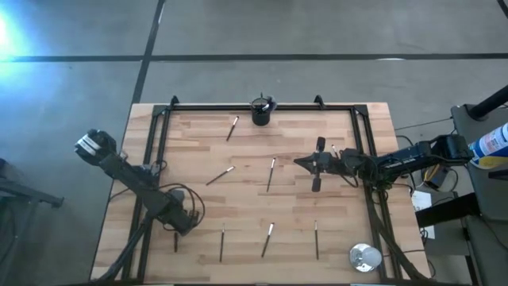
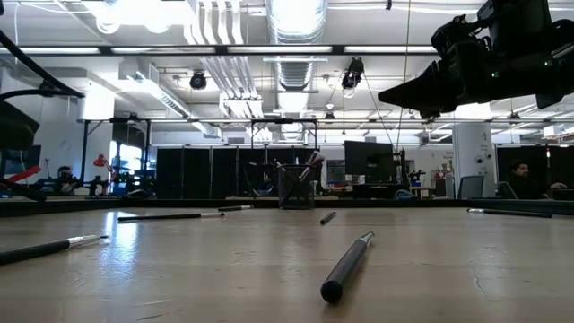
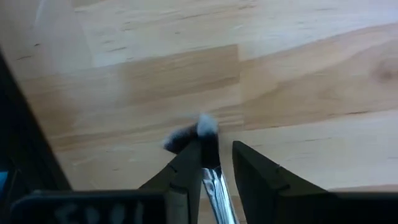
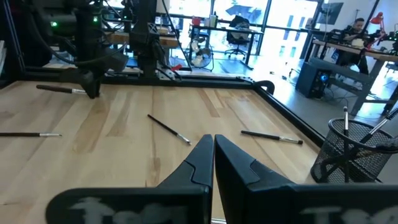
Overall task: Put items in baskets/containers
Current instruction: Put the black foundation brush into the black pen holder
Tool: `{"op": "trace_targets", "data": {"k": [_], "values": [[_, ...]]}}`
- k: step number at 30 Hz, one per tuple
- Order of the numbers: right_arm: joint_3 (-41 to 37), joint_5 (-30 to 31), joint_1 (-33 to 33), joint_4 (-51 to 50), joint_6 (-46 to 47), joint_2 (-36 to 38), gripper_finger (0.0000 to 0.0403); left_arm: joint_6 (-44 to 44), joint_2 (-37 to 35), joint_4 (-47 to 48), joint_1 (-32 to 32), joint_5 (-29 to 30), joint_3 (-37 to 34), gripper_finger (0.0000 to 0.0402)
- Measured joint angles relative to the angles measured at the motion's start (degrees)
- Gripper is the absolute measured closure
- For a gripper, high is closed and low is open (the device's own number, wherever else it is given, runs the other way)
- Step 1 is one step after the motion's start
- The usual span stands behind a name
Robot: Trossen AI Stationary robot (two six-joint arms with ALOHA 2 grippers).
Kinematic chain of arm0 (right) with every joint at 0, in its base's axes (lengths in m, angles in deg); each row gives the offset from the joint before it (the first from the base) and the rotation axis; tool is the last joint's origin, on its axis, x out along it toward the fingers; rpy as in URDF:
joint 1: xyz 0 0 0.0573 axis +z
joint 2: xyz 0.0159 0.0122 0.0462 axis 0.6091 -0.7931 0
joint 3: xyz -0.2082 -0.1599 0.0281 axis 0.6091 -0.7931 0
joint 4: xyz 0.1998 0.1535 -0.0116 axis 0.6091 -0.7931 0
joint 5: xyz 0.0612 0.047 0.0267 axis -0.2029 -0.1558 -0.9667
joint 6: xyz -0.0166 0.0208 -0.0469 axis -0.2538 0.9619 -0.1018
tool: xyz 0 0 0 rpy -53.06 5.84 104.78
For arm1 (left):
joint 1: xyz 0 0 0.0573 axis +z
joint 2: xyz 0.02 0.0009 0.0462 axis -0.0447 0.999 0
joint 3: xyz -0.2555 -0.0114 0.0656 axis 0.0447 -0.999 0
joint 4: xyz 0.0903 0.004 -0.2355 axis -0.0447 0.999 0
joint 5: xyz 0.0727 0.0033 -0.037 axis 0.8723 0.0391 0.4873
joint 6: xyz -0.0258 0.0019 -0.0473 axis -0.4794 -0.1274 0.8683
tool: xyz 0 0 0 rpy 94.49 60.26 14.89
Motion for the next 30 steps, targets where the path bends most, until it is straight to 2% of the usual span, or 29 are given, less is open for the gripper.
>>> {"op": "trace_targets", "data": {"k": [5,8,10,14,18,21,24,27,30], "values": [[0.00,0.00,-0.01,0.01,0.02,0.00,0.0394,-2.23,-0.15,-0.31,-0.01,2.79,0.87,0.0383],[0.00,0.00,0.00,0.02,0.51,-0.01,0.0394,-3.58,-0.98,1.64,-0.02,6.08,2.28,0.0391],[0.00,0.00,-0.02,0.04,0.66,0.00,0.0394,-5.17,-1.89,2.61,0.24,11.76,3.22,0.0396],[0.00,0.00,0.00,0.05,0.68,-0.01,0.0394,-8.89,-5.02,0.91,1.05,28.79,5.68,0.0399],[0.00,0.00,0.00,0.03,1.36,0.00,0.0394,-17.81,-7.67,-7.36,3.26,42.96,5.16,0.0400],[0.00,0.00,0.00,0.02,2.21,-0.02,0.0394,-30.61,-8.64,-18.59,5.82,51.22,2.66,0.0400],[0.00,0.00,0.00,0.01,2.91,-0.02,0.0394,-47.27,-9.27,-36.41,9.70,53.56,-1.53,0.0401],[0.00,0.00,0.00,0.04,3.94,-0.01,0.0394,-65.20,-9.06,-61.28,14.38,50.63,-8.22,0.0401],[0.00,0.00,0.00,0.01,4.44,0.00,0.0394,-79.46,-8.19,-88.19,20.46,43.16,-15.65,0.0401]]}}
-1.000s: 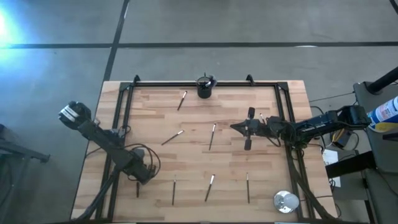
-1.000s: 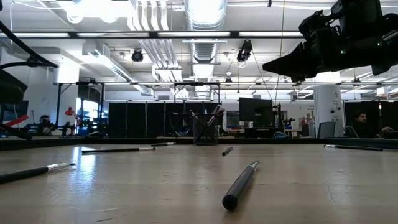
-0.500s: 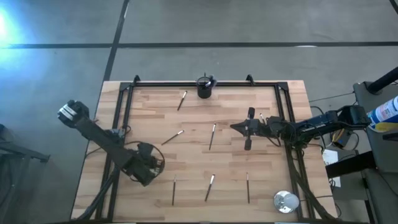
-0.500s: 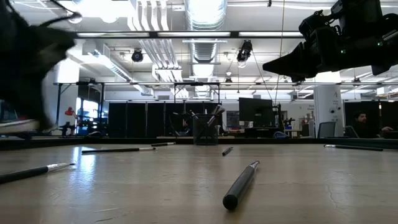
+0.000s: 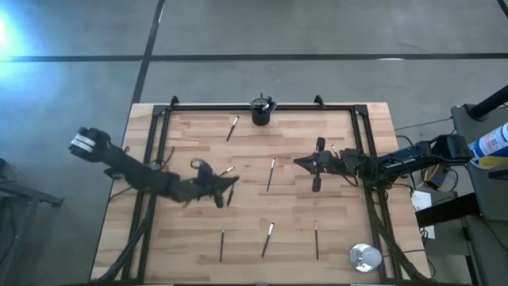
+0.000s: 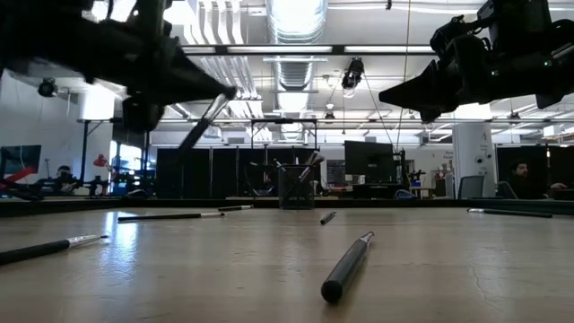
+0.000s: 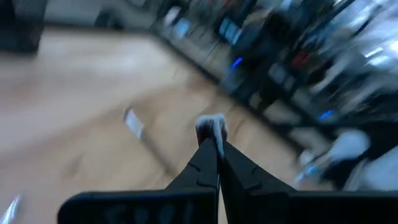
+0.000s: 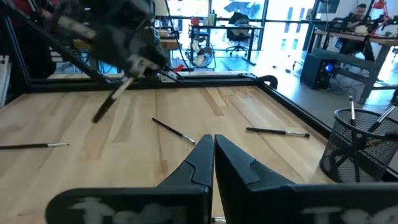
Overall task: Put items in baskets/containers
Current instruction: Put the black foundation brush into the black pen holder
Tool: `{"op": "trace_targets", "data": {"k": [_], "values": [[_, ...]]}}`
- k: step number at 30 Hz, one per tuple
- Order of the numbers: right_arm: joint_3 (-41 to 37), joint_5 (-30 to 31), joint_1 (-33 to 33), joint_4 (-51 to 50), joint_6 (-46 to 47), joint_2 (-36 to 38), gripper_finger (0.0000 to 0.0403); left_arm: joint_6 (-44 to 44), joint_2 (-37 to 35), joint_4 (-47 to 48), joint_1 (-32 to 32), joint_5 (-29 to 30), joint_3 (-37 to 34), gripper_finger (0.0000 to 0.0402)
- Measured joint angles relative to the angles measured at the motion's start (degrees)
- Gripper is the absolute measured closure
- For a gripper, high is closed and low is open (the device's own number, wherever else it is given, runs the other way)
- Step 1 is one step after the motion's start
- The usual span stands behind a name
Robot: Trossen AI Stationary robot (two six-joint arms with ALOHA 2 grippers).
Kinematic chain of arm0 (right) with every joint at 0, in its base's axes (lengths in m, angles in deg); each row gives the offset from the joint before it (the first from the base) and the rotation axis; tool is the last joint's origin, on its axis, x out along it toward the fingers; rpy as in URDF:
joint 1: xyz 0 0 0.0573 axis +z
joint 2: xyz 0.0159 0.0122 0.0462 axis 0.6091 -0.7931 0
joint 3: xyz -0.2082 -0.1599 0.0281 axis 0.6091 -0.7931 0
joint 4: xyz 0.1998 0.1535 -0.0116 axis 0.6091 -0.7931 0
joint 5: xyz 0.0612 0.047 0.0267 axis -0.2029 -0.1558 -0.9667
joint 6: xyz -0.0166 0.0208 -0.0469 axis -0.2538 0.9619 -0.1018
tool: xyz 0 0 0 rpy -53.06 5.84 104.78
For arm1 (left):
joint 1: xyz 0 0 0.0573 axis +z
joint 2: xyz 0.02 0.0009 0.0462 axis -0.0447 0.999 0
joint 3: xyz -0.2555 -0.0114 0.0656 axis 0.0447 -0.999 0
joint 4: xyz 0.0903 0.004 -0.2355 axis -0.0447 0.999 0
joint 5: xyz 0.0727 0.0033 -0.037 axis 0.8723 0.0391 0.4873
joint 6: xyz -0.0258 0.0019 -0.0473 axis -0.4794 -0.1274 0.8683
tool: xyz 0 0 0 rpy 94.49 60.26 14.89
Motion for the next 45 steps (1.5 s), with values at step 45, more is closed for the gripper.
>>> {"op": "trace_targets", "data": {"k": [45], "values": [[-0.87,0.59,0.00,-1.88,0.98,-0.02,0.0394,-26.63,46.09,-35.77,60.11,-54.43,36.37,0.0402]]}}
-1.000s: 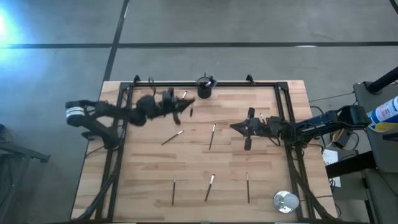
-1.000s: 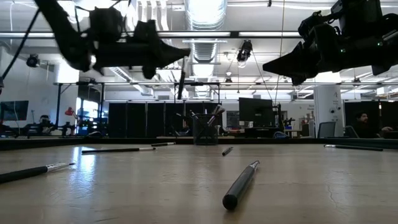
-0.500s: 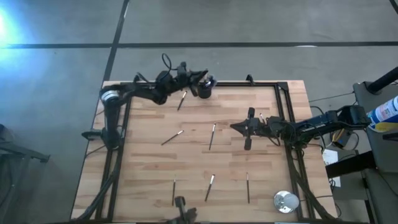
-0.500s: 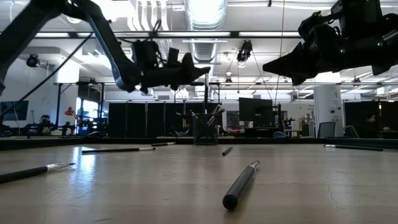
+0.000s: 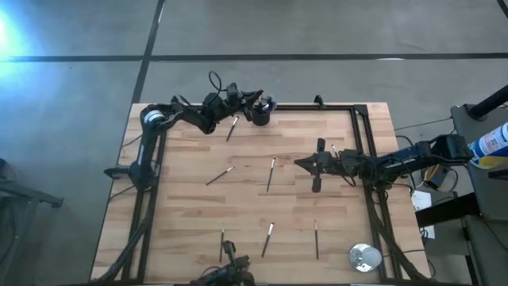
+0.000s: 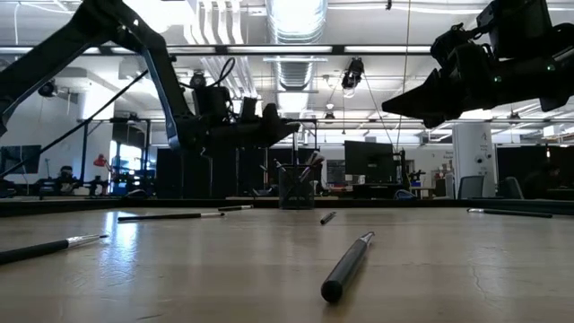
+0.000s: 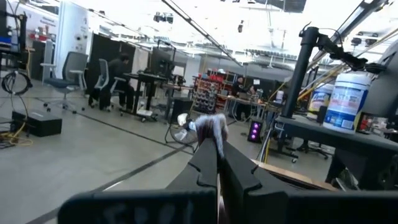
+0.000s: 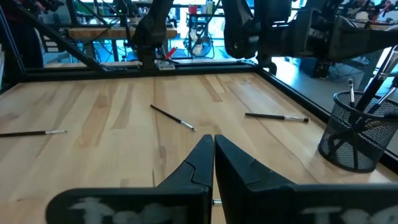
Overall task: Put items in baskets/containers
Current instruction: Put the black foundation brush into the black pen holder, then put the black eyeshadow brush into the black pen holder
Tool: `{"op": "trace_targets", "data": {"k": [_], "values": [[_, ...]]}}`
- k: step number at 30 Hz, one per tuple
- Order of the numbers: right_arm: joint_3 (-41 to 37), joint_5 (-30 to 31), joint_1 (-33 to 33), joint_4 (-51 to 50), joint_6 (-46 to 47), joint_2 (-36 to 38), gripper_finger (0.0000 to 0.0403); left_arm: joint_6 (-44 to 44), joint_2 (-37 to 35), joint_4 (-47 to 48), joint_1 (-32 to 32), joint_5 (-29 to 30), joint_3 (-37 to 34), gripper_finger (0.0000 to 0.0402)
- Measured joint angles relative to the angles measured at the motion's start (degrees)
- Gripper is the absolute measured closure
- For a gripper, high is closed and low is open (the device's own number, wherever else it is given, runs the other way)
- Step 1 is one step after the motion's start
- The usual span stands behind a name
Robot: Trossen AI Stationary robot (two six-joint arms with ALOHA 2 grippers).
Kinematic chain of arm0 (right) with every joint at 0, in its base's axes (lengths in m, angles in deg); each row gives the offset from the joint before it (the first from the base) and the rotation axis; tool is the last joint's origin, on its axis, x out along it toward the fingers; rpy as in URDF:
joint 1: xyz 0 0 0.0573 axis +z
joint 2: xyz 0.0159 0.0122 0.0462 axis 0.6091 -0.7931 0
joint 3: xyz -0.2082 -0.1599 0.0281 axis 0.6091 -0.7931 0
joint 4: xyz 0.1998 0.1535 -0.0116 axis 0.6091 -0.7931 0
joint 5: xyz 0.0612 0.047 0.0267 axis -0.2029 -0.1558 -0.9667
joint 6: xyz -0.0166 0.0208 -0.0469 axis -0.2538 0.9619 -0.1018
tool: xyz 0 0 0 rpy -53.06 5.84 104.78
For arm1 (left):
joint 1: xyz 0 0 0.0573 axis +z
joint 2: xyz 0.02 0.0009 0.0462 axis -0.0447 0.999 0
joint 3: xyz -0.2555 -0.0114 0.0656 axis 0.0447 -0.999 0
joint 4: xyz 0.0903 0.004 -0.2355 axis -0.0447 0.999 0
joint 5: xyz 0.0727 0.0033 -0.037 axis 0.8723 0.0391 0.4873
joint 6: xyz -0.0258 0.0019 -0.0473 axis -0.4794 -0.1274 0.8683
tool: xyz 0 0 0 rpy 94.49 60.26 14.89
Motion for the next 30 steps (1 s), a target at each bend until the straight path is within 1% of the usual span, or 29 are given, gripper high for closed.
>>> {"op": "trace_targets", "data": {"k": [7,15,18,23,27,30], "values": [[-0.01,-0.01,0.00,0.04,0.17,0.00,0.0394,-0.69,0.18,0.82,0.00,0.00,-0.26,0.0402],[-0.02,-0.02,0.00,0.07,0.15,0.00,0.0394,-2.63,0.18,6.11,0.02,0.00,-0.26,0.0400],[-0.02,-0.02,0.00,0.09,0.15,0.00,0.0394,-1.38,0.18,6.21,0.02,1.33,-0.26,0.0390],[-0.02,-0.02,0.00,0.09,0.15,0.00,0.0394,-1.03,0.18,6.71,0.07,1.52,-0.26,0.0362],[-0.02,-0.03,0.00,0.11,0.15,0.00,0.0394,-1.39,-0.75,9.30,0.12,1.51,-0.26,0.0348],[-0.02,-0.04,0.00,0.11,0.66,0.00,0.0394,-2.53,-2.64,11.62,0.34,1.51,-0.26,0.0345]]}}
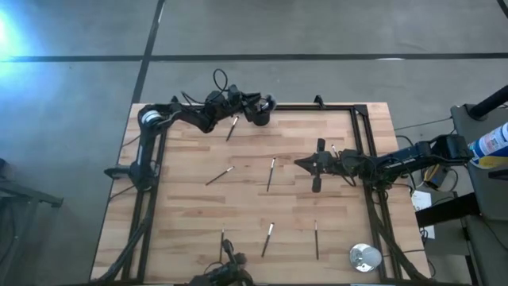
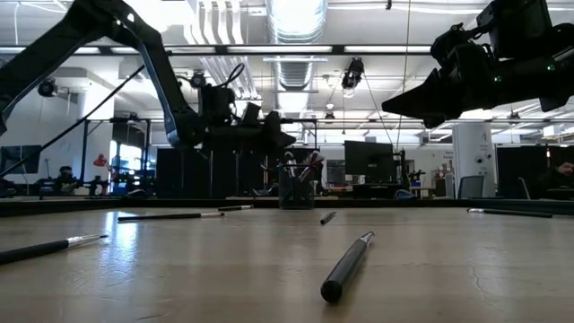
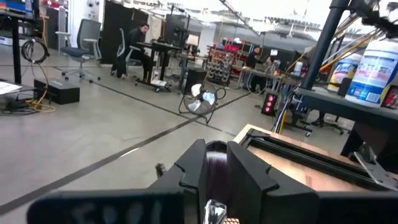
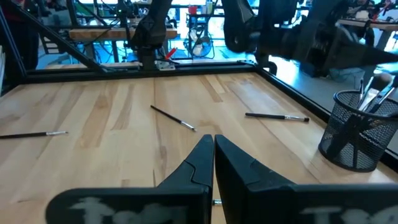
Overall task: Put items in baskets/containers
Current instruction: Put the black eyeshadow brush into the black pen holder
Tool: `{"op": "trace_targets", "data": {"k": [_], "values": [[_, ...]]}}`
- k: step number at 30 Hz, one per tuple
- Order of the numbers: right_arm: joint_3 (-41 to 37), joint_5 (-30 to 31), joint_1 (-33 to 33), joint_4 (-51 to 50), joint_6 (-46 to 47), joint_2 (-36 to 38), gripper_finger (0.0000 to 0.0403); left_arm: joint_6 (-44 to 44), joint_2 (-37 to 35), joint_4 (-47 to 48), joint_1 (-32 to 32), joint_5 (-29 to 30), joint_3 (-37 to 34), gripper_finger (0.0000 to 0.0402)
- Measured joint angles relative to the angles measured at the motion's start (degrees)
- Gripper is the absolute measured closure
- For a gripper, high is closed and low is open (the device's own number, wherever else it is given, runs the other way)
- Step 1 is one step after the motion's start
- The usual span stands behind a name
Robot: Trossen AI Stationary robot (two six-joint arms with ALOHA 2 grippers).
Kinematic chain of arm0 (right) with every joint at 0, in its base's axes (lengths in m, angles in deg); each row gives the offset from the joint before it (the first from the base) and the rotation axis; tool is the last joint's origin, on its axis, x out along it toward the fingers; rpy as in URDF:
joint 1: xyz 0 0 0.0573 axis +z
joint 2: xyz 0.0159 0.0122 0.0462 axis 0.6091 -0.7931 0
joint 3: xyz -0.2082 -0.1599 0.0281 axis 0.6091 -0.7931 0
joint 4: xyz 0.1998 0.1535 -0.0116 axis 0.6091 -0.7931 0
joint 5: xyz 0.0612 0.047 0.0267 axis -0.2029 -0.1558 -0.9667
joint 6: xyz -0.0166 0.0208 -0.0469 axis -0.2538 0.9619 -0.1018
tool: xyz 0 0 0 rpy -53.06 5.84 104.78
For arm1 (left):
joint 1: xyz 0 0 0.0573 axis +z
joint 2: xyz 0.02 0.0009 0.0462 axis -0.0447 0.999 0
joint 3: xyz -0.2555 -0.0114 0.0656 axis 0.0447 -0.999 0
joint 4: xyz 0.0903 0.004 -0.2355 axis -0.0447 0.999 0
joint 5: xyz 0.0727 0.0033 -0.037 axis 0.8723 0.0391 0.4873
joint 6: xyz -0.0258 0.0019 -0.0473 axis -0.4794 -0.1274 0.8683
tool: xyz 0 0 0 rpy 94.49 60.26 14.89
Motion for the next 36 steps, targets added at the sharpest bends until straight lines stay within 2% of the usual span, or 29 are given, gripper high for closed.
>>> {"op": "trace_targets", "data": {"k": [6,9,12,18,25,29,32,36], "values": [[-0.02,-0.04,0.00,-0.02,2.07,0.00,0.0394,-4.73,-7.70,12.77,-0.39,-1.41,-0.46,0.0354],[-0.02,-0.03,0.00,-0.15,2.92,0.00,0.0394,-7.26,-12.65,16.66,-2.09,-2.08,-3.68,0.0374],[-0.02,-0.06,0.00,-1.44,3.61,0.00,0.0394,-6.67,-16.44,13.56,-4.85,-2.23,-9.94,0.0397],[-0.02,0.02,-0.04,-1.84,4.32,0.00,0.0394,-6.24,-20.50,3.48,-11.91,0.41,-23.88,0.0401],[0.43,3.04,-0.17,-6.26,9.02,0.26,0.0394,-5.60,-21.63,-3.07,-18.56,1.49,-33.40,0.0401],[2.60,3.02,-0.98,-18.42,16.39,2.57,0.0394,-5.54,-21.61,-6.16,-21.19,1.51,-35.56,0.0401],[7.00,4.62,-1.88,-36.49,22.97,5.19,0.0394,-5.50,-21.60,-6.24,-22.18,1.50,-35.66,0.0401],[15.21,12.70,-3.67,-64.48,30.46,7.22,0.0394,-5.50,-21.59,-6.23,-22.52,1.51,-35.07,0.0401]]}}
